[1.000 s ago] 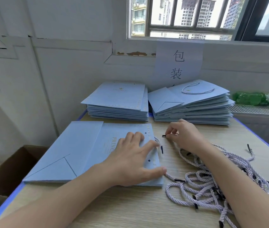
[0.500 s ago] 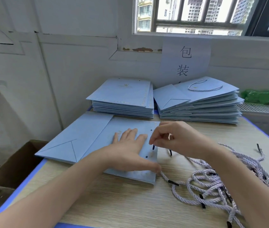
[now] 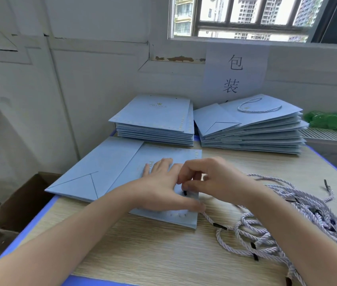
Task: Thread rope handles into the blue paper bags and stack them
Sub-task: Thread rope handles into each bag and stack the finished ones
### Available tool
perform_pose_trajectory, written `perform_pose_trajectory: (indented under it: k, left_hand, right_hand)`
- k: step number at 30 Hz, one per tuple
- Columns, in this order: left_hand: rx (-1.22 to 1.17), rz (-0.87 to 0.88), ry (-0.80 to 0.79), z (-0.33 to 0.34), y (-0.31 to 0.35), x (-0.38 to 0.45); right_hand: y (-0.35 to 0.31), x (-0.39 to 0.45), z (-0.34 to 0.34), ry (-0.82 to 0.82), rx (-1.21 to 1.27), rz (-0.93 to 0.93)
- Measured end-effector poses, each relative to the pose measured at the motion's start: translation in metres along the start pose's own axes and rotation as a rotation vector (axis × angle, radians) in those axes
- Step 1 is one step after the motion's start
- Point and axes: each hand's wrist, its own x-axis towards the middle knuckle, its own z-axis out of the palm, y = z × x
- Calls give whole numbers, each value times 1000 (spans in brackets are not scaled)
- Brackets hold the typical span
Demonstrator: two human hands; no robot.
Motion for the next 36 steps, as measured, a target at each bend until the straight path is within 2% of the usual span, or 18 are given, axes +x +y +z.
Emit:
perform_pose_trajectory:
  k: [3,8,11,14,17,19,22,24,26,29,33,36]
  left_hand:
    - [-14,-2,3,-1,2,0]
    - [-86,-19,-11,-5,8,-2]
    - [-116,-22,-2,-8,8,-3]
    - [-186,-40,-14,-13,4,-2]
    - [-357,-44,-42,-20,0,-5]
    - [-435,-31,-56,-25,-3,-6]
    - [-464,-13,-60,-27,-6,-7]
    - [-463,-2,-65,-26,-6,-6]
    - [-469,3,-69,-25,-7,-5]
    - [-486,7,-68,-27,-7,-6]
    - [-459,7,-80,-29,-6,-6]
    - [-257,2,-90,-28,-9,-6]
  right_hand:
    - [-1,0,4,1,24,25]
    - [-1,-1,-1,-90,-49,-23]
    - [1,-4,-9,-76,-99,-22]
    - [0,-6,-16,35,-161,-27]
    - [-5,-10,-24,184,14,8]
    - [-10,-12,-27,104,146,85]
    - [-15,-12,-18,-124,94,219]
    - [-17,-11,-9,-190,180,297]
    - [-17,-9,-2,-166,335,339]
    - [-14,-5,3,-55,413,339]
    - [-13,-5,-6,-21,323,323]
    - [-6,-8,-26,41,249,350]
